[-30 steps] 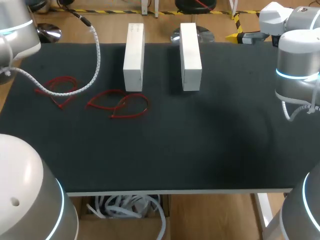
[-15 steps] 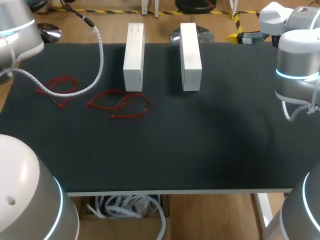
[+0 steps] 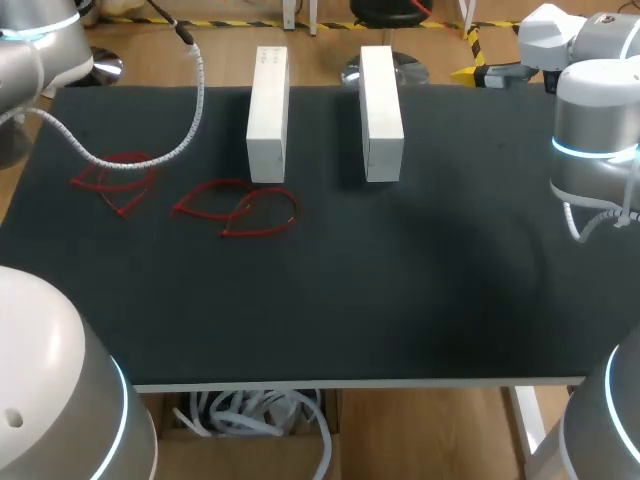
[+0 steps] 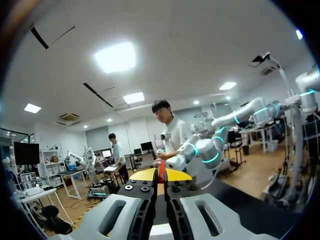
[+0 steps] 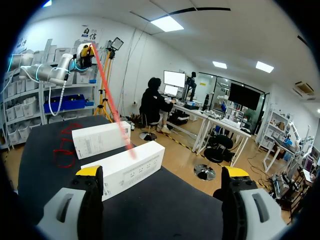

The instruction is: Grab the tape and strap the tape.

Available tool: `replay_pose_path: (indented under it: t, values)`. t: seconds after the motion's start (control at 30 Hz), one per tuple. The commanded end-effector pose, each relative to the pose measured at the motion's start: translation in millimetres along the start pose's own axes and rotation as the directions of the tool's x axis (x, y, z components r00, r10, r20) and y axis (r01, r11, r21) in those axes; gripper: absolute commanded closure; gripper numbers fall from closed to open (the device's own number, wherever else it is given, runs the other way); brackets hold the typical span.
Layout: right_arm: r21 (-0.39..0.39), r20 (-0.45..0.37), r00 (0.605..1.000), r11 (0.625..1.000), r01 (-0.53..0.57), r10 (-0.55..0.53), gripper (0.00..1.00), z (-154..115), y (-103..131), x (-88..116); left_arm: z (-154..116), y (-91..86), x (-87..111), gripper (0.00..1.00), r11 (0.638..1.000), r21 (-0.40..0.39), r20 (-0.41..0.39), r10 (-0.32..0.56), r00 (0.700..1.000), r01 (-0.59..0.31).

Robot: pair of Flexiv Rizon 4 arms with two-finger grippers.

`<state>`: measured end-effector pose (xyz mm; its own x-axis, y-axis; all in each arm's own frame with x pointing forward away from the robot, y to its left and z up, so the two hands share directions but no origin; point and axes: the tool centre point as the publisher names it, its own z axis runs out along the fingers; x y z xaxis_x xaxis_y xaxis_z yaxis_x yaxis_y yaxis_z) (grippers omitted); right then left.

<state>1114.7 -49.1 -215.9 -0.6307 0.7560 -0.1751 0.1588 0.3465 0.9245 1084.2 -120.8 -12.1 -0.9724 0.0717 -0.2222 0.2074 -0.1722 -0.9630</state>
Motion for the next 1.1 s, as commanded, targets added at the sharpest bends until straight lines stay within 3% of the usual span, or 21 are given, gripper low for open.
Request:
replay_pose_path:
  t: [0.03,0.4,1.1]
  values:
    - [-0.002,0.0,1.0,1.0,0.0,0.0,0.0,0,0,0,0,2.0,-4.0,1.0,1.0,0.002,-0.138,-0.002,0.99,0.002]
    - [-0.002,0.0,1.0,1.0,0.0,0.0,0.0,0,0,0,7,2.2,-5.3,1.0,0.998,-0.042,-0.12,-0.048,0.992,0.043]
    - [-0.002,0.0,1.0,1.0,0.0,0.0,0.0,0,0,0,13,-3.5,-24.7,1.0,0.99,-0.021,-0.013,-0.137,0.99,0.137]
